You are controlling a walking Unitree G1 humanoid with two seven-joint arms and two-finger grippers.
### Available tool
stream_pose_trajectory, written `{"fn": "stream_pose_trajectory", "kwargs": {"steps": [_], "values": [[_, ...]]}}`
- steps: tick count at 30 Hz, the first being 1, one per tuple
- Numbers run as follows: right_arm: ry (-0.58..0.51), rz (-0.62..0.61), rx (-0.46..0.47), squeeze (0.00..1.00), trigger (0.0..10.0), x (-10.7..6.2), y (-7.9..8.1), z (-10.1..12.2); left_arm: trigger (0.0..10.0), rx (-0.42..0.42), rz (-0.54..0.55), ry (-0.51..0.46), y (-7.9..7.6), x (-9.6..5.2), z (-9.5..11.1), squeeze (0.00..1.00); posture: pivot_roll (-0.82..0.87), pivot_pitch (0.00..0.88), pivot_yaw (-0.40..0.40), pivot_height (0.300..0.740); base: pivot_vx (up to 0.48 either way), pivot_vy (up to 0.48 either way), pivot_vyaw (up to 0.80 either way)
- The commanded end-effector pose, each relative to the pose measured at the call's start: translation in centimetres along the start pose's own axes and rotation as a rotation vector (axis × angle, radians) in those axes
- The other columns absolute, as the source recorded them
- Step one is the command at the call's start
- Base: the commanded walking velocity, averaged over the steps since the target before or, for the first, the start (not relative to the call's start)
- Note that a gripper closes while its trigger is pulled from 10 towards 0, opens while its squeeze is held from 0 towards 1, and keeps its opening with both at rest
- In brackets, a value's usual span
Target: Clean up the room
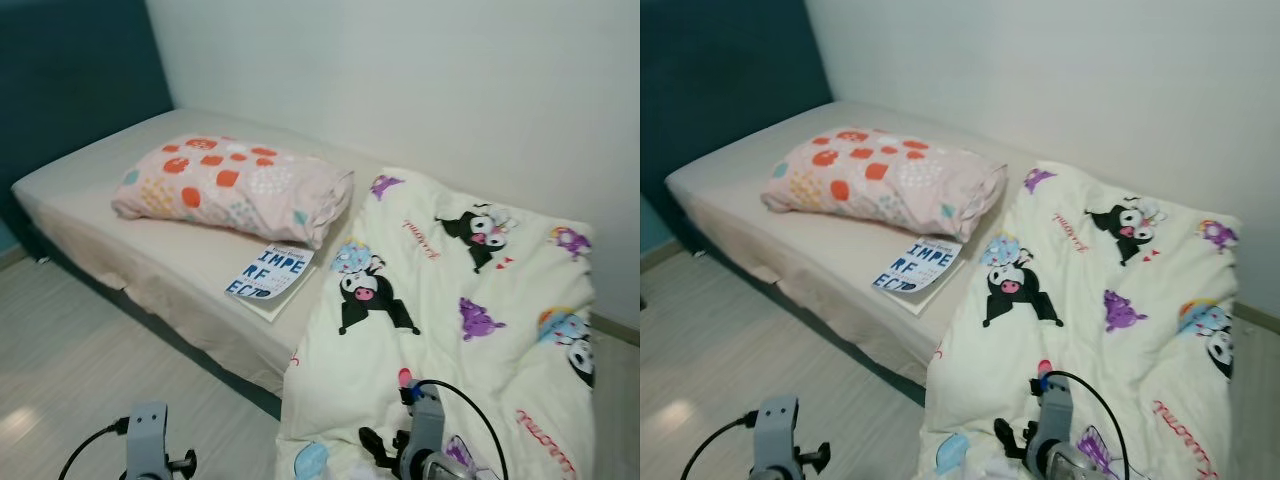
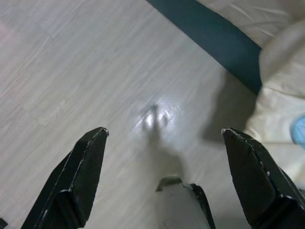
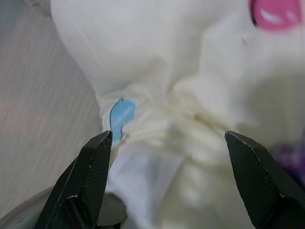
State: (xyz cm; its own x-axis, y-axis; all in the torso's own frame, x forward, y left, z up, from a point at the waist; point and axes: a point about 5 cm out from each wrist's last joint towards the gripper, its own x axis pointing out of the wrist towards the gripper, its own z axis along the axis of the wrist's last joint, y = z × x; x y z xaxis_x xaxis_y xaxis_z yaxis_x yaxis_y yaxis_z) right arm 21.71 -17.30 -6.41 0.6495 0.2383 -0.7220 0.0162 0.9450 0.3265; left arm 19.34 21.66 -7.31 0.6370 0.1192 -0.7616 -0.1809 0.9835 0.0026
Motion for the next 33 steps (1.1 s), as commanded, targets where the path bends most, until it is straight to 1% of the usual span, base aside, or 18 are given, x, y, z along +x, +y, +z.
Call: {"fn": "stream_pose_trajectory", "kwargs": {"steps": [1,7,9,16,19,25,29,33], "values": [[0.029,-0.018,0.009,0.00,10.0,-0.1,-0.2,-0.9,10.0,0.013,-0.012,0.033,-0.3,-0.1,-0.8,0.00,-0.05,0.000,-0.015,0.685,0.000,0.000,0.00],[0.050,-0.044,0.011,0.00,10.0,-0.4,-0.7,-1.5,10.0,0.022,-0.021,0.041,-0.6,-0.1,-1.0,0.00,-0.05,0.000,-0.021,0.700,0.000,0.000,0.00],[0.073,-0.068,0.017,0.00,10.0,-0.7,-1.2,-2.3,10.0,0.039,-0.020,0.066,-0.7,-0.3,-1.6,0.00,-0.05,0.000,-0.023,0.715,0.000,0.000,0.00],[0.082,-0.080,0.023,0.00,10.0,-0.8,-1.4,-2.6,10.0,0.044,-0.017,0.075,-0.6,-0.3,-1.9,0.00,-0.06,0.000,-0.022,0.729,0.000,0.000,0.00],[0.100,-0.099,0.026,0.00,10.0,-1.0,-1.8,-3.1,10.0,0.051,-0.015,0.086,-0.6,-0.4,-2.2,0.00,-0.06,0.000,-0.017,0.739,0.000,0.000,0.00],[0.121,-0.122,0.031,0.00,10.0,-1.4,-2.2,-3.8,10.0,0.067,-0.027,0.104,-0.7,-0.5,-2.7,0.00,-0.07,0.000,-0.010,0.740,0.000,0.000,0.00],[0.138,-0.174,0.016,0.00,10.0,-1.7,-2.8,-4.3,10.0,0.047,-0.035,0.113,-0.8,-0.6,-3.0,0.00,-0.08,0.000,-0.001,0.740,0.000,0.000,0.00],[0.148,-0.211,0.030,0.00,10.0,-1.9,-3.2,-4.8,10.0,0.035,-0.026,0.133,-0.8,-0.6,-3.3,0.00,-0.08,0.000,0.003,0.740,0.000,0.000,0.00]]}}
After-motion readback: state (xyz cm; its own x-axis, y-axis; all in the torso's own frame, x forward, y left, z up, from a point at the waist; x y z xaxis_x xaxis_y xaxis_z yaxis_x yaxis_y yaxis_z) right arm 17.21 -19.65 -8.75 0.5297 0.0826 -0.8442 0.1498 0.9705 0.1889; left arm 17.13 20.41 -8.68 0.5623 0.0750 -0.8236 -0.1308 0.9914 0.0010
